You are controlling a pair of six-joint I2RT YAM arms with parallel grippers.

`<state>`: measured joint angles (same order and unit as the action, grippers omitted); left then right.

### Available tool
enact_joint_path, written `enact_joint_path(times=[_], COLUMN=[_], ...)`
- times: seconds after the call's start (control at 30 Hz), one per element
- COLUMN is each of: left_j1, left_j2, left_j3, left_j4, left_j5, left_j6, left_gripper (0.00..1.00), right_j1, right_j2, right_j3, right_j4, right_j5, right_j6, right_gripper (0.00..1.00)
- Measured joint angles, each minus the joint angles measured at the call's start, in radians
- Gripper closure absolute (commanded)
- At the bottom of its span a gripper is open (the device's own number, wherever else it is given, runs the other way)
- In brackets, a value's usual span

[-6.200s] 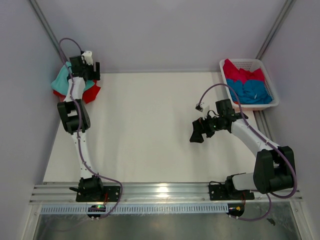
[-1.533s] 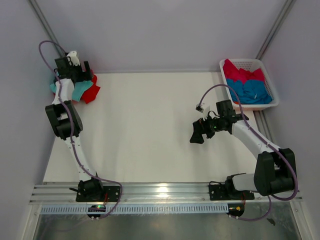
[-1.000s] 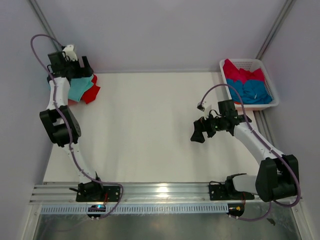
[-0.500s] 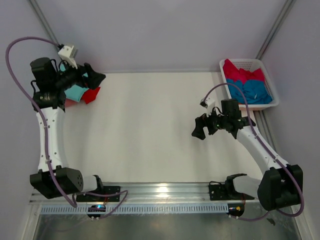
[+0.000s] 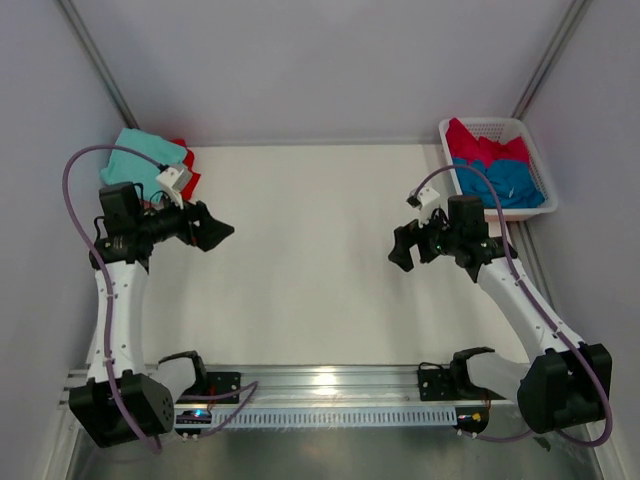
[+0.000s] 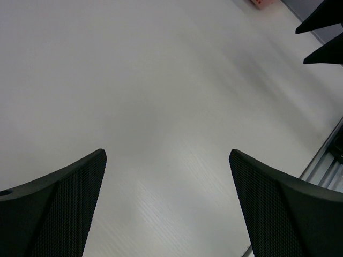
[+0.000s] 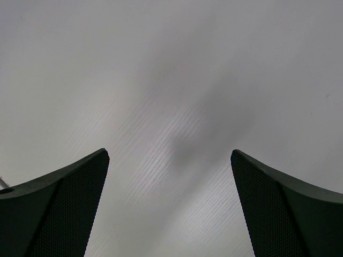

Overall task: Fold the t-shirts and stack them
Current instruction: Neatly place the folded tshirt to the corner

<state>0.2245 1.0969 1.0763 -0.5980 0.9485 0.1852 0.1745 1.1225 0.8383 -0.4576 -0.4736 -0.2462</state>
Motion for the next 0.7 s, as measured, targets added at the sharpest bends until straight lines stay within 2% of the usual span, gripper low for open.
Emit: enact_joint_path(times=[0.3, 0.7], left_j1=[0.0, 0.0], left_j2=[-0.078, -0.067], left_j3=[-0.076, -0.183], left_j4=[0.043, 0.112], left_j5=[0.013, 0.013], left_j6=[0.008, 0.005], left_gripper=[0.01, 0.01], right_j1=[0.0, 0.0], right_j2=[-0.006, -0.015], right_j3=[0.0, -0.003], right_j4=[0.04, 0.051], right_j5=[0.072, 0.134], right_j6=[0.01, 0.011], right_gripper=[0.01, 0.01])
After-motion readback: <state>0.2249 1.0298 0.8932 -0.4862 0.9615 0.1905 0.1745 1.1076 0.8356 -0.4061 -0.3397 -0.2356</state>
